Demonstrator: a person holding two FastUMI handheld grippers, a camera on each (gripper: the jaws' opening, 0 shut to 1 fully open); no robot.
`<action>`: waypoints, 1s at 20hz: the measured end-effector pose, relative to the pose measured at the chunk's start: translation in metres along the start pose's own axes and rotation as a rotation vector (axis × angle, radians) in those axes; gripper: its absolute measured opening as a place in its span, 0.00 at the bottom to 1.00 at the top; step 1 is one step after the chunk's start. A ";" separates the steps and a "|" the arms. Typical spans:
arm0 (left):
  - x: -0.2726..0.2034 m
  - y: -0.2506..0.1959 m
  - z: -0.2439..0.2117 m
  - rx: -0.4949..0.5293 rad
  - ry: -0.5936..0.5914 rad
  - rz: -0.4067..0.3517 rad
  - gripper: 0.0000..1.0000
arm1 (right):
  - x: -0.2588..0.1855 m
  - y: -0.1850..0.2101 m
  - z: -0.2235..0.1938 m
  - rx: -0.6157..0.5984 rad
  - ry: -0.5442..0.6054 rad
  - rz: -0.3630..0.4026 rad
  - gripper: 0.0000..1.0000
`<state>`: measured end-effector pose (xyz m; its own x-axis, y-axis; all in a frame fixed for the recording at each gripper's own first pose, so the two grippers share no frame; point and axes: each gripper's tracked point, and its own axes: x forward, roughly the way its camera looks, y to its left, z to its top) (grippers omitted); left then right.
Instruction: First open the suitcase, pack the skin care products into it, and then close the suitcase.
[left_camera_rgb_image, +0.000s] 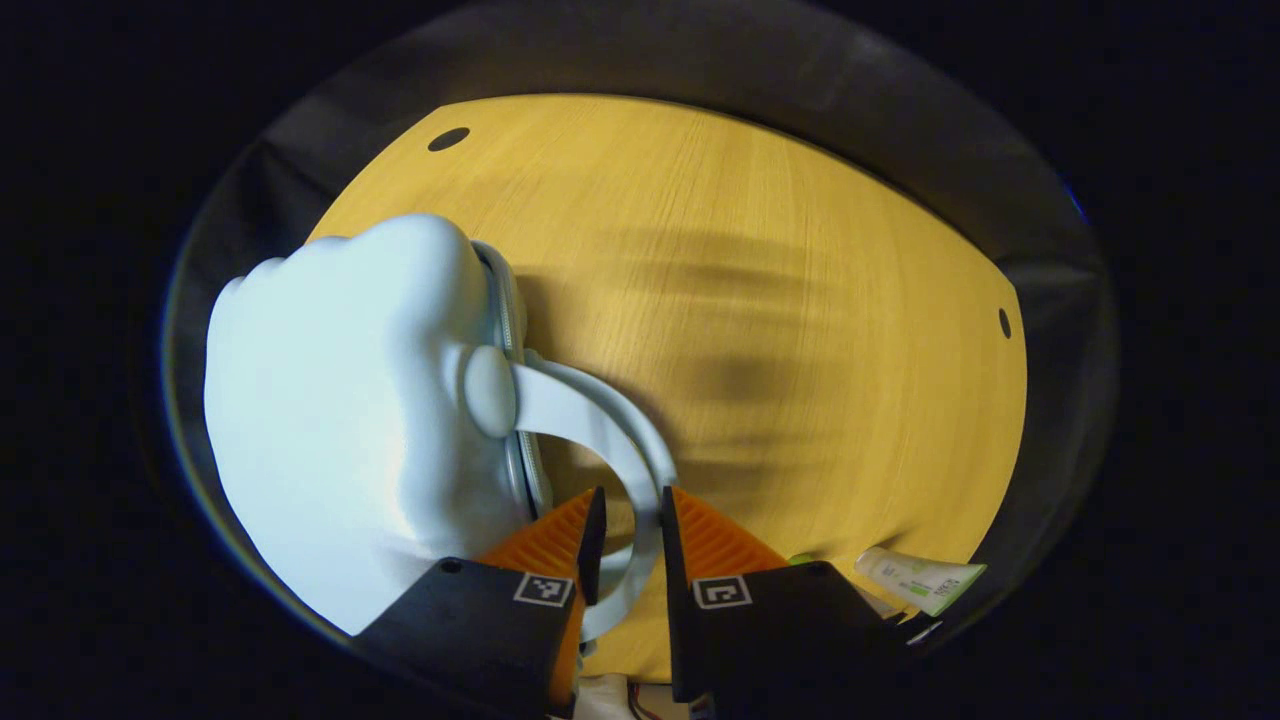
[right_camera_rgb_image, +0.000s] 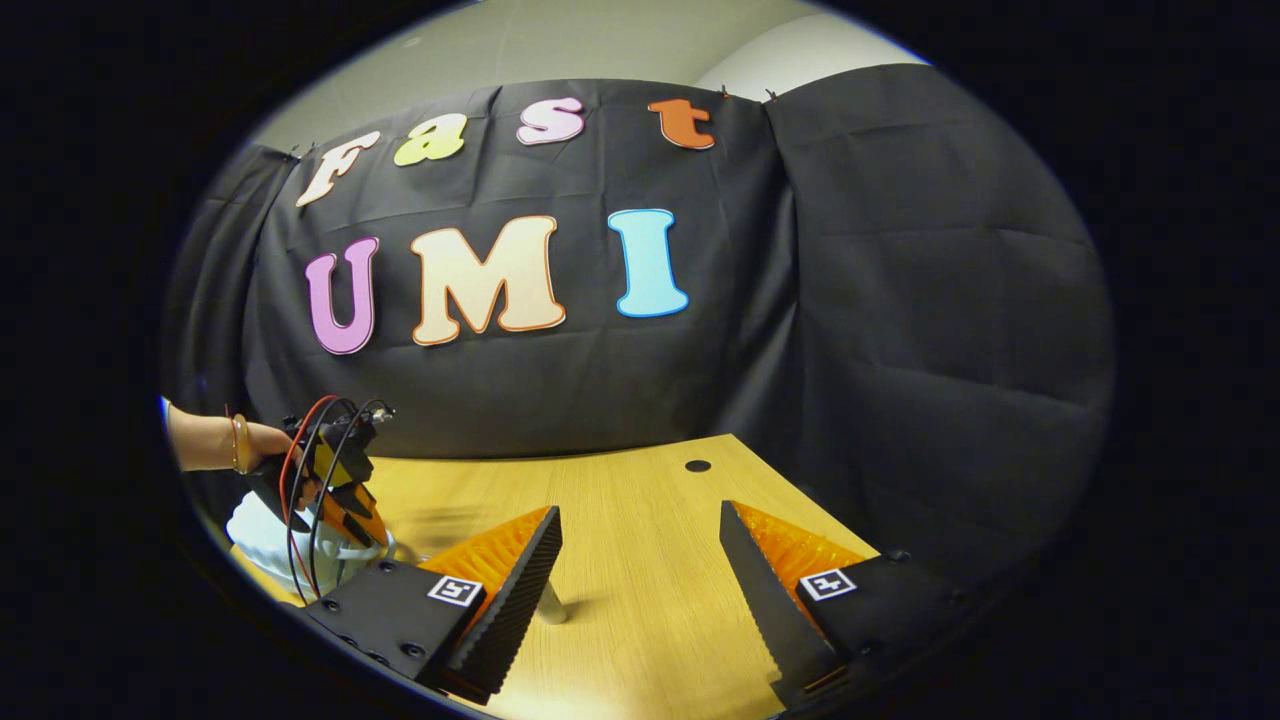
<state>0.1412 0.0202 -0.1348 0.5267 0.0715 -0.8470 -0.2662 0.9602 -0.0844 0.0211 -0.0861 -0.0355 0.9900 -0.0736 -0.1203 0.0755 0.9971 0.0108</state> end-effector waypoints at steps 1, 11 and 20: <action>0.003 -0.001 0.001 0.001 0.005 0.002 0.27 | 0.002 -0.001 0.000 -0.001 0.005 -0.002 0.99; 0.017 -0.007 -0.003 0.039 0.063 -0.013 0.12 | 0.014 -0.001 -0.005 -0.007 0.022 0.008 0.99; -0.031 -0.012 0.005 0.089 0.004 -0.070 0.11 | 0.021 0.013 -0.006 -0.005 0.029 0.055 0.99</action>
<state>0.1318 0.0076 -0.1046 0.5386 0.0025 -0.8426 -0.1560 0.9830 -0.0968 0.0425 -0.0747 -0.0440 0.9888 -0.0181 -0.1482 0.0203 0.9997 0.0133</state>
